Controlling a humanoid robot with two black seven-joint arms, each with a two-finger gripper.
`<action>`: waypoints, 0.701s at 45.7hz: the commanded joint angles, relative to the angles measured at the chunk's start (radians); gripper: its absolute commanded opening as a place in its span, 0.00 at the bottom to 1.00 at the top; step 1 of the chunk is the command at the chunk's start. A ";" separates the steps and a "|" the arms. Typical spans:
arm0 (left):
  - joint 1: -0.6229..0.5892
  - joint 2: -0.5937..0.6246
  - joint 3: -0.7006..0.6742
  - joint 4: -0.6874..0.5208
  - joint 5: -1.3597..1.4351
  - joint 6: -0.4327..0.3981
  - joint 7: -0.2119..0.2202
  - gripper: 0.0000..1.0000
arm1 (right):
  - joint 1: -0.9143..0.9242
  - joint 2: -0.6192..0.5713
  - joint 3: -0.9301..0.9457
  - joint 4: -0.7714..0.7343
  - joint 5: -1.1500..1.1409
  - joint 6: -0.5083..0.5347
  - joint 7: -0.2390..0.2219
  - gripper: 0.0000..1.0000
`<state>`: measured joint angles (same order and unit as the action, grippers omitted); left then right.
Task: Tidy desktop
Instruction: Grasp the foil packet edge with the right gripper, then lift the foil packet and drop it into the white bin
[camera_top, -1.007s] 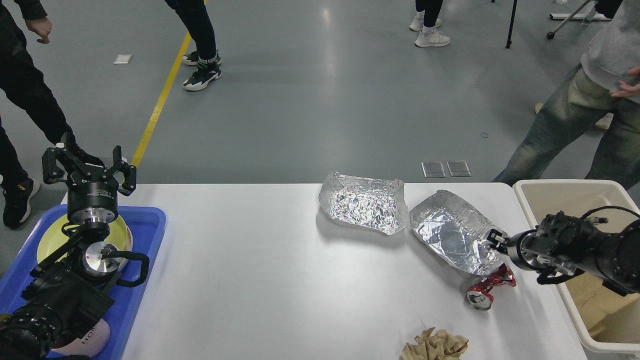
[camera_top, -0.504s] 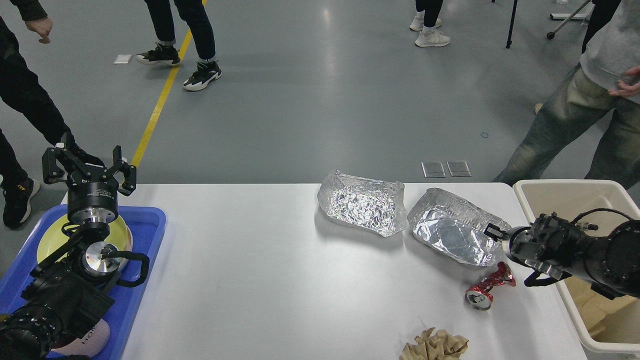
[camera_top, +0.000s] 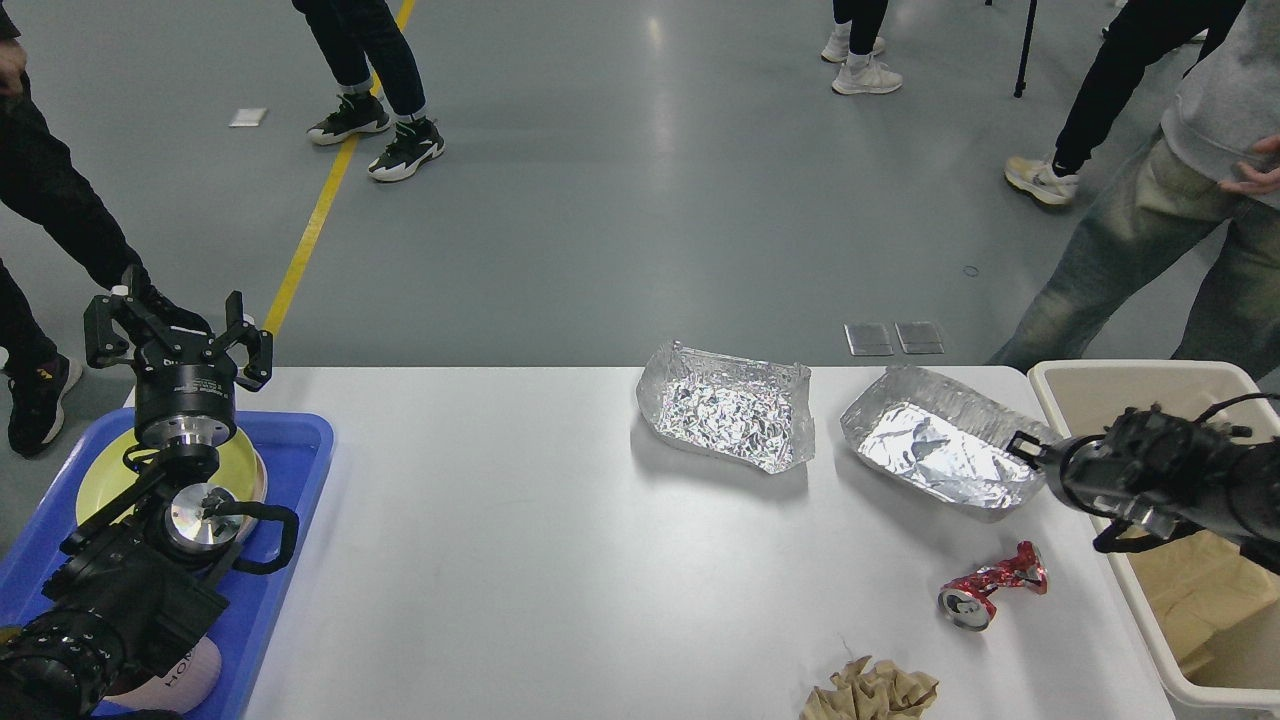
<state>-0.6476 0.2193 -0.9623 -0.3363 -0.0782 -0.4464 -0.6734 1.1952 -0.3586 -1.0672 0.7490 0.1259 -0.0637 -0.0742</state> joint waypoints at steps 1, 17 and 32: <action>0.000 0.000 0.000 0.000 0.000 0.000 0.000 0.96 | 0.127 -0.115 -0.002 0.087 -0.002 0.025 0.002 0.00; 0.000 0.000 0.000 0.000 0.000 0.000 0.000 0.96 | 0.635 -0.275 -0.108 0.283 -0.009 0.332 0.004 0.00; 0.000 0.000 0.000 0.000 0.000 0.000 0.000 0.96 | 1.073 -0.263 -0.145 0.306 -0.005 0.682 0.002 0.00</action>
<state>-0.6477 0.2193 -0.9620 -0.3362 -0.0782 -0.4464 -0.6734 2.1479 -0.6255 -1.2075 1.0439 0.1198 0.5583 -0.0719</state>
